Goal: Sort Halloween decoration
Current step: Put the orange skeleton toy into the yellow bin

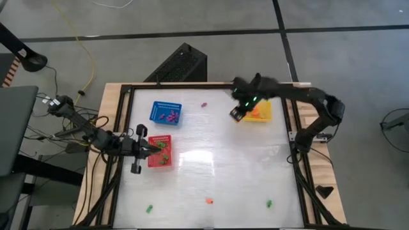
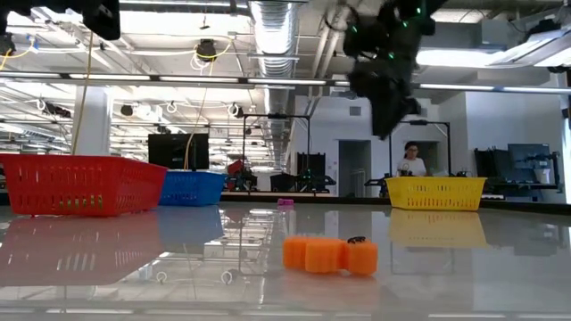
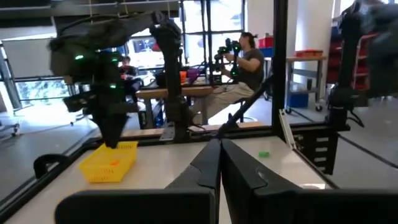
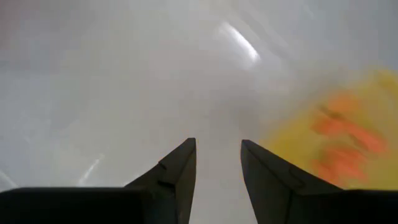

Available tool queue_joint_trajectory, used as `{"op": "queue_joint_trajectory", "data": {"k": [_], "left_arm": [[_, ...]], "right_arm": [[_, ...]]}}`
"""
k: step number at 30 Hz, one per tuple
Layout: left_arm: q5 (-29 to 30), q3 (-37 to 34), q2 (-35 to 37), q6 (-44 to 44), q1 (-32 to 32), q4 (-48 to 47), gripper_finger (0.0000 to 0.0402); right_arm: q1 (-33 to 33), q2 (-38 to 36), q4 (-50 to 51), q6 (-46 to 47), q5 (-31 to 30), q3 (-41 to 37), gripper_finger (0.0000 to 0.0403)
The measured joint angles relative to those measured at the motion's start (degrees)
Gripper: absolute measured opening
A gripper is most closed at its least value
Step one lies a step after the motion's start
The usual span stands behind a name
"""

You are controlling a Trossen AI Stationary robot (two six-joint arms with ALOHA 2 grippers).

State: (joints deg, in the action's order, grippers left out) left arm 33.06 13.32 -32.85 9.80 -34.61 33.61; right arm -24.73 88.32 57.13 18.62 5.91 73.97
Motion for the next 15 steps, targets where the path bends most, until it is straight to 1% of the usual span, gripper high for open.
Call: {"op": "queue_joint_trajectory", "data": {"k": [3,6,8,12,15], "left_arm": [[-0.71,0.0,-0.03,0.51,0.0,-0.61,0.0003],[-0.79,0.01,-0.05,0.59,0.0,-1.62,0.0017],[-0.83,0.02,-0.2,0.53,0.0,-2.12,0.0033],[-0.75,0.02,-0.21,0.33,0.0,-3.41,0.0073],[-0.85,0.02,-0.21,0.42,0.0,-3.39,0.0101]], "right_arm": [[7.48,0.54,-6.32,-0.42,0.25,-0.03,0.0155],[14.74,0.94,-13.99,-3.05,0.22,-0.05,0.0152],[18.98,1.11,-19.38,-4.82,0.0,-0.09,0.0151],[27.12,2.15,-30.89,-5.19,0.02,-0.13,0.0151],[32.75,3.61,-39.34,-7.99,0.04,0.0,0.0152]]}}
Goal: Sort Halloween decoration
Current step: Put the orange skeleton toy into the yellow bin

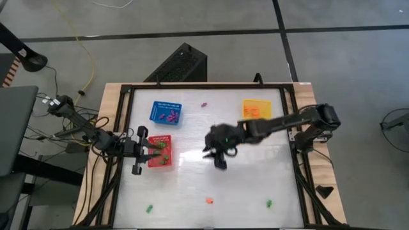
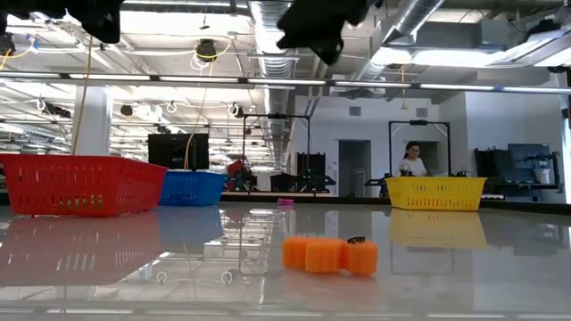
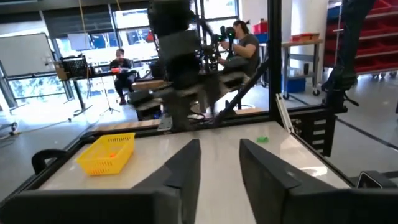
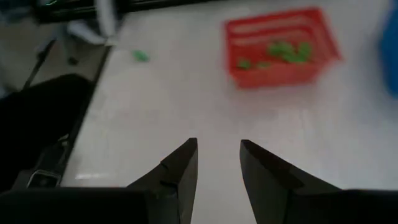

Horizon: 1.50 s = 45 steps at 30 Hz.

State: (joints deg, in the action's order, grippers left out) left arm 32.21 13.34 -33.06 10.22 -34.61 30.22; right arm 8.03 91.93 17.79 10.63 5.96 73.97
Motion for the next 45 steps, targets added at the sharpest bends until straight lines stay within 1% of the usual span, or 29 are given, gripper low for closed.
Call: {"op": "queue_joint_trajectory", "data": {"k": [5,9,13,14,17,20,22,24,28,31,36,41,45], "left_arm": [[-0.48,0.0,0.01,-0.31,0.0,-0.24,0.0136],[-2.01,0.0,-0.01,-1.97,0.0,-1.5,0.0152],[-3.77,0.0,-0.03,-4.15,0.0,-3.38,0.016],[-4.54,0.0,-0.07,-4.64,0.0,-4.12,0.016],[-7.11,0.0,-0.05,-5.94,-0.02,-4.62,0.016],[-9.51,0.0,-0.06,-7.88,-0.02,-5.02,0.016],[-10.8,0.0,-0.27,-9.25,-0.02,-5.52,0.016],[-11.88,0.0,-0.82,-10.41,-0.05,-5.66,0.016],[-12.92,0.0,-2.82,-11.06,-0.15,-5.57,0.016],[-12.39,0.0,-4.32,-10.92,-0.15,-5.03,0.016],[-12.25,0.0,-5.91,-10.46,-0.13,-3.95,0.016],[-12.35,0.0,-6.45,-10.47,-0.13,-3.76,0.016],[-12.35,0.0,-6.43,-10.47,-0.13,-3.74,0.016]], "right_arm": [[8.27,6.27,-9.92,-5.06,-0.01,-0.09,0.0152],[13.03,13.07,-21.15,-5.11,0.0,-0.11,0.0152],[16.03,19.29,-32.88,-1.87,0.09,0.68,0.0152],[16.47,20.39,-34.47,-1.81,0.08,1.4,0.0152],[17.76,22.81,-34.95,-1.64,0.02,3.7,0.0154],[19.33,23.83,-33.77,-1.58,-0.27,4.35,0.0166],[20.23,23.75,-31.14,0.0,-2.07,4.5,0.0181],[21.11,22.88,-26.83,2.85,-4.6,4.5,0.0198],[22.4,21.55,-20.2,11.05,-5.79,4.55,0.0219],[23.45,21.73,-16.02,15.99,-9.27,4.55,0.0222],[25.31,21.7,-9.35,21.1,-15.15,4.5,0.0215],[27.21,21.7,-7.41,24.43,-18.5,4.5,0.0205],[28.29,21.76,-4.52,27.49,-22.57,4.5,0.02]]}}
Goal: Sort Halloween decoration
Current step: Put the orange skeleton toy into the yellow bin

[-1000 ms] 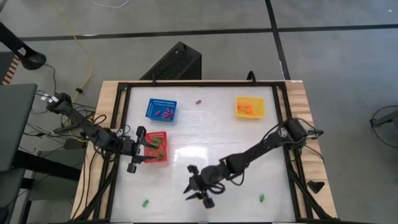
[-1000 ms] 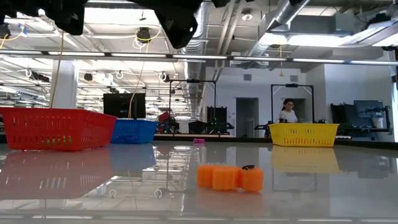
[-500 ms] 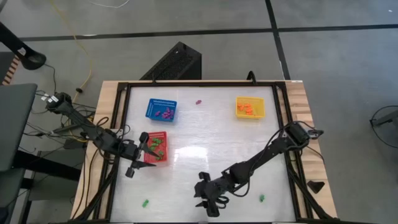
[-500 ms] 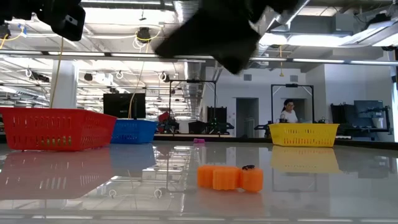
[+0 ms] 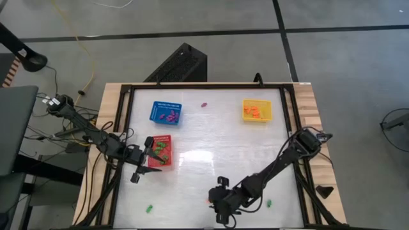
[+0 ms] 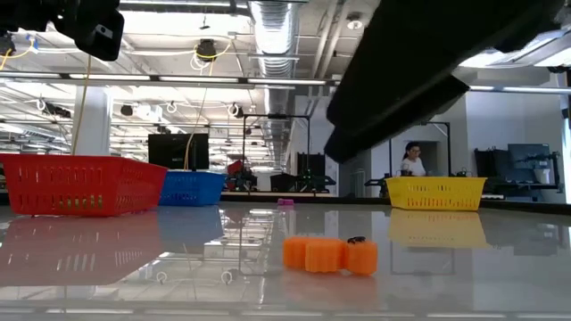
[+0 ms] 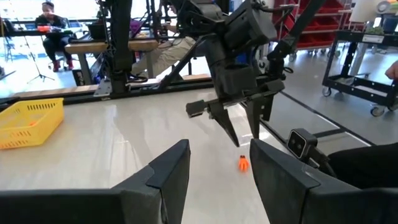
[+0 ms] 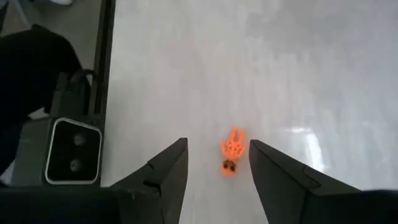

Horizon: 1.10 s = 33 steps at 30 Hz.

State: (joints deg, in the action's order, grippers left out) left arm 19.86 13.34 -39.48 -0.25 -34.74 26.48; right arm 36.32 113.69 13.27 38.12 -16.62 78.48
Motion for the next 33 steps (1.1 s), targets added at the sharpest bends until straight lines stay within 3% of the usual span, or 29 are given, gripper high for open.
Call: {"op": "queue_joint_trajectory", "data": {"k": [13,23,33], "left_arm": [[-0.04,0.0,0.03,0.12,0.0,-0.07,0.016],[-0.04,-0.02,0.0,0.2,0.0,-0.15,0.016],[-0.02,-0.02,0.02,0.2,0.0,-0.09,0.016]], "right_arm": [[2.66,3.91,-3.5,-0.45,-10.4,-0.02,0.0199],[3.46,10.05,-9.17,-0.24,-14.34,0.17,0.0199],[3.8,10.97,-8.56,-0.44,-15.72,0.15,0.0195]]}}
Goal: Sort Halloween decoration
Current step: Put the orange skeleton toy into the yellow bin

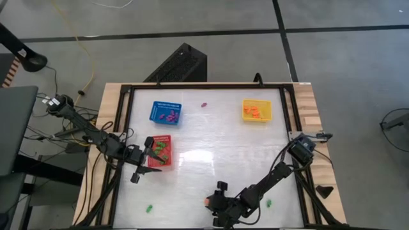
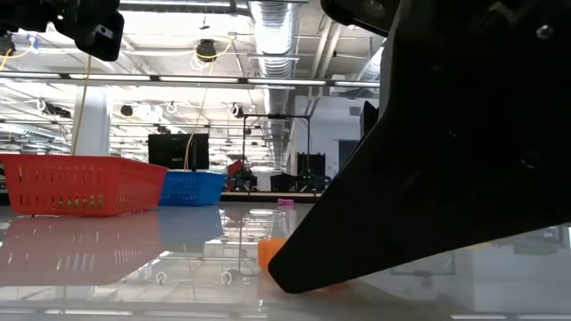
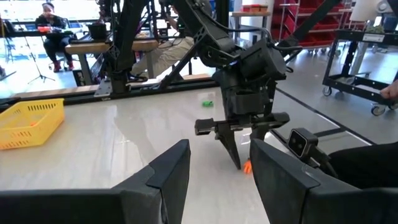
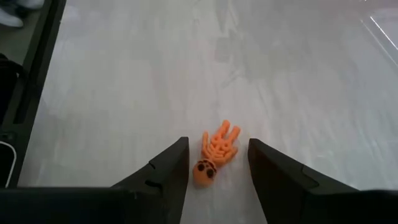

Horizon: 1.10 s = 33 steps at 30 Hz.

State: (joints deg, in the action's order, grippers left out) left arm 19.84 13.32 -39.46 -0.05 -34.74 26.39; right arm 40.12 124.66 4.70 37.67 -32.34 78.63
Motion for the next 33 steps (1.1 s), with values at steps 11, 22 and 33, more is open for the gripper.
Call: {"op": "queue_joint_trajectory", "data": {"k": [11,22,33], "left_arm": [[0.0,0.0,-0.01,0.0,0.02,0.0,0.016],[0.01,0.0,-0.01,-0.02,0.02,0.0,0.016],[0.0,0.0,-0.01,-0.42,0.01,0.04,0.016]], "right_arm": [[-0.1,-0.24,-0.24,-1.1,0.07,-0.11,0.0111],[-1.49,-5.22,13.55,-9.79,1.65,5.41,0.0079],[-12.46,-17.33,47.78,-12.24,2.77,8.63,0.0078]]}}
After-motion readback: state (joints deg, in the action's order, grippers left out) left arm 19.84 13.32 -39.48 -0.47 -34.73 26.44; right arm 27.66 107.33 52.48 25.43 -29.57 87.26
